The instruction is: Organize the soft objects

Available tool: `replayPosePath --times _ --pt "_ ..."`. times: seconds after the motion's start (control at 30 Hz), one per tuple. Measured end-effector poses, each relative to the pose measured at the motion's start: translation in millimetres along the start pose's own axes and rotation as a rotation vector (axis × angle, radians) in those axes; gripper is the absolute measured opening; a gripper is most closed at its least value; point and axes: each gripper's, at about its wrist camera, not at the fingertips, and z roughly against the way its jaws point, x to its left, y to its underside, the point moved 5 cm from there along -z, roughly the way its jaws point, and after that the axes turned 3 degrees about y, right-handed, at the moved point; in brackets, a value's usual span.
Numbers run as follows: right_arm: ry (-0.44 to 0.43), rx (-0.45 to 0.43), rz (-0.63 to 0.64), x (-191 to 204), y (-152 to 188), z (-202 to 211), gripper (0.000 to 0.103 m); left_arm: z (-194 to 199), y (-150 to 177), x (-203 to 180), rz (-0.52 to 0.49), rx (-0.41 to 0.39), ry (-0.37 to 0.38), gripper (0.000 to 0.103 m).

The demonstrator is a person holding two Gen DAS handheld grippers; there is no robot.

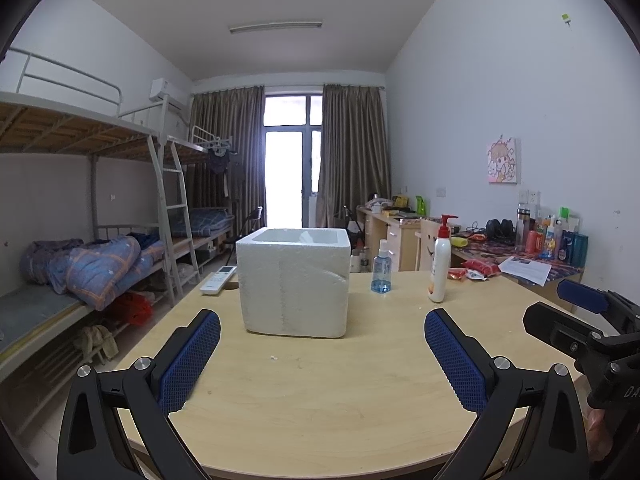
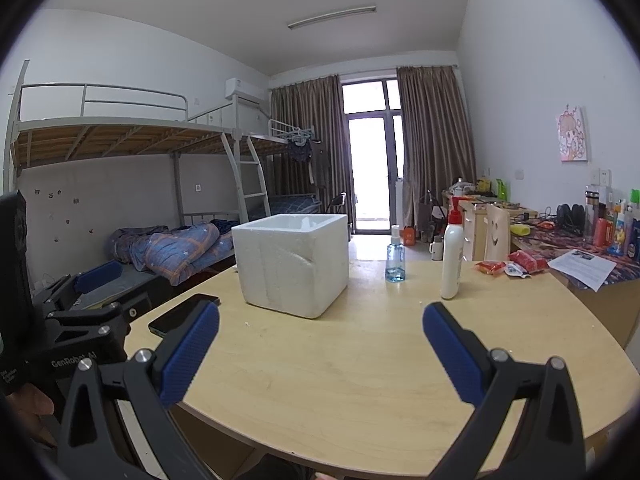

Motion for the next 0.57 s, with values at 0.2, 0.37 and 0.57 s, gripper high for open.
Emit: replayPosePath --times 0.2,0.37,0.57 --pt "-0.001 0.001 0.002 0.7 0.1 0.0 0.103 0.3 -0.3 0.1 0.000 0.000 -0.001 0.102" --pt "0.000 0.000 0.003 0.7 0.4 0.3 0.103 -0.9 0.7 -0.5 0.002 0.005 0.003 0.102" --pt "-0.002 0.003 0.000 0.8 0.9 0.5 0.103 -2.0 2.2 -0.2 0.003 0.006 0.003 0.102"
